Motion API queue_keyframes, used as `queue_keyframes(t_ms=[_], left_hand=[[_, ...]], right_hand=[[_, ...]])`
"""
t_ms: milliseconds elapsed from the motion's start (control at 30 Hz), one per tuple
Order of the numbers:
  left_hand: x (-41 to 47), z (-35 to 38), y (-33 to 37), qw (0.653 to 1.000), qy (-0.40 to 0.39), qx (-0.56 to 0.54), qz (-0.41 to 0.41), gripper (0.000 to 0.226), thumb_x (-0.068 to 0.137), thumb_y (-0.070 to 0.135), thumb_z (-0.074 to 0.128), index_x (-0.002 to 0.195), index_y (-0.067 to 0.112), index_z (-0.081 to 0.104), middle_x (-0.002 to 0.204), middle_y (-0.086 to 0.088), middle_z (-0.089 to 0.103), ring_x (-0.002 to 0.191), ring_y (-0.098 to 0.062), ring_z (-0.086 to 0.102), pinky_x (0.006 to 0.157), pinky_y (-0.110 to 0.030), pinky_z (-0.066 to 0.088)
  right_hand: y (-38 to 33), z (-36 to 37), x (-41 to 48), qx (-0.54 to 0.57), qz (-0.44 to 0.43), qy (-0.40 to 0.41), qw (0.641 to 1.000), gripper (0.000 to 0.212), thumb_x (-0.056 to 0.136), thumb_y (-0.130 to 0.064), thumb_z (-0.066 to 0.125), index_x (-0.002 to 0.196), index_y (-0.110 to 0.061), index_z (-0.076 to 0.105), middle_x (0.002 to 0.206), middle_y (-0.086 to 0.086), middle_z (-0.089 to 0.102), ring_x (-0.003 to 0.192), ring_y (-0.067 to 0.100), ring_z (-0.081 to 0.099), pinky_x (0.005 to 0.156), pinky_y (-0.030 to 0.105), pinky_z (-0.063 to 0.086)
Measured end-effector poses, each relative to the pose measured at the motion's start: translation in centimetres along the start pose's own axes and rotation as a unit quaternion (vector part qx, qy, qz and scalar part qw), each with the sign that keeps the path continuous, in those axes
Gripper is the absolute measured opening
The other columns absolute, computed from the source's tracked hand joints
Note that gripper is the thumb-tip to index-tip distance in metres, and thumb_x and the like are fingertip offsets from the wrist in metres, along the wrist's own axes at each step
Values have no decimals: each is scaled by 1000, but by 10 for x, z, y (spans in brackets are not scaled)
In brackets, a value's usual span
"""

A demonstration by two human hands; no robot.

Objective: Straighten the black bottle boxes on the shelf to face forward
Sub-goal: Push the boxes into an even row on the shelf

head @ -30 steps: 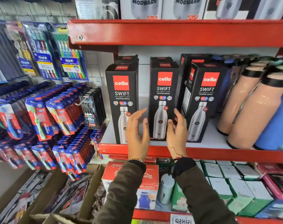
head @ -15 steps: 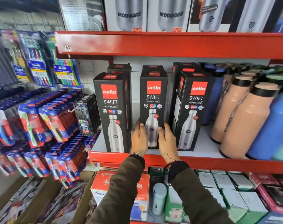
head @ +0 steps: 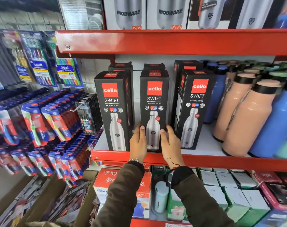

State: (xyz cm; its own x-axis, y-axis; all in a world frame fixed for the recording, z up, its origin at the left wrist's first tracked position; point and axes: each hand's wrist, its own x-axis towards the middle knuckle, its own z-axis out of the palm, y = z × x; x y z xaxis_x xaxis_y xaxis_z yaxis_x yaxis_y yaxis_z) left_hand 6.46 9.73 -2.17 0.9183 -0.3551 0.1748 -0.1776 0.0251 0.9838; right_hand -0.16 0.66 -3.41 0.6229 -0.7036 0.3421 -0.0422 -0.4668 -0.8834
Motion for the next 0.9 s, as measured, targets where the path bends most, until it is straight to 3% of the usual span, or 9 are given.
queue_keyframes(t_ms=[133,233,333,533,600,667,800,900], left_hand=[[-11,-5,0,1000,-3,7,5,45,107,33,38,150,19,43,128,15,48,123,4,37,103,-14,25],[-15,-7,0,1000,-5,16,10,46,107,33,38,151,18,42,145,6,51,125,3,37,105,-15,24],[-18,-8,1,1000,-10,27,13,47,107,34,38,151,18,41,152,0,49,124,2,38,104,-15,25],[-23,-9,3,999,-15,30,17,47,107,33,37,151,17,40,151,-1,49,124,3,36,102,-12,24],[-23,-9,3,999,-17,24,22,47,107,32,37,151,16,40,151,-1,49,125,4,36,103,-12,25],[-23,-8,-1,999,-10,15,29,46,107,29,38,151,16,41,150,0,50,128,3,38,104,-12,26],[-31,1,-14,993,58,1,100,40,106,21,42,147,20,45,145,5,50,136,-5,46,115,-25,37],[-43,15,-15,975,120,9,184,44,104,9,44,146,20,44,144,1,44,138,-7,44,116,-30,39]], right_hand=[[-2,-5,-9,1,-6,-7,1000,45,103,-31,42,146,-19,40,140,3,56,122,6,49,98,16,31],[-5,-9,-15,-1,-11,-10,1000,45,103,-31,42,146,-18,40,138,0,56,117,-1,45,98,14,30],[-5,-10,-18,3,-16,-6,1000,42,103,-29,42,144,-21,43,122,-7,59,102,-7,53,85,-2,32],[-6,-12,-20,-4,-26,-10,1000,41,103,-28,41,144,-21,43,118,-15,53,108,-1,49,80,-9,29],[-5,-13,-20,-1,-28,-15,999,41,103,-29,41,144,-22,42,120,-14,53,109,0,48,83,-5,29],[-4,-13,-19,6,-30,-16,999,41,103,-29,42,143,-22,43,128,-9,56,116,2,49,96,8,31],[2,-17,-19,28,-28,9,999,41,102,-34,44,142,-24,42,140,-2,53,126,12,53,108,31,41],[4,-33,-21,52,-48,54,996,40,101,-33,46,141,-27,42,136,-4,53,123,10,53,104,29,43]])
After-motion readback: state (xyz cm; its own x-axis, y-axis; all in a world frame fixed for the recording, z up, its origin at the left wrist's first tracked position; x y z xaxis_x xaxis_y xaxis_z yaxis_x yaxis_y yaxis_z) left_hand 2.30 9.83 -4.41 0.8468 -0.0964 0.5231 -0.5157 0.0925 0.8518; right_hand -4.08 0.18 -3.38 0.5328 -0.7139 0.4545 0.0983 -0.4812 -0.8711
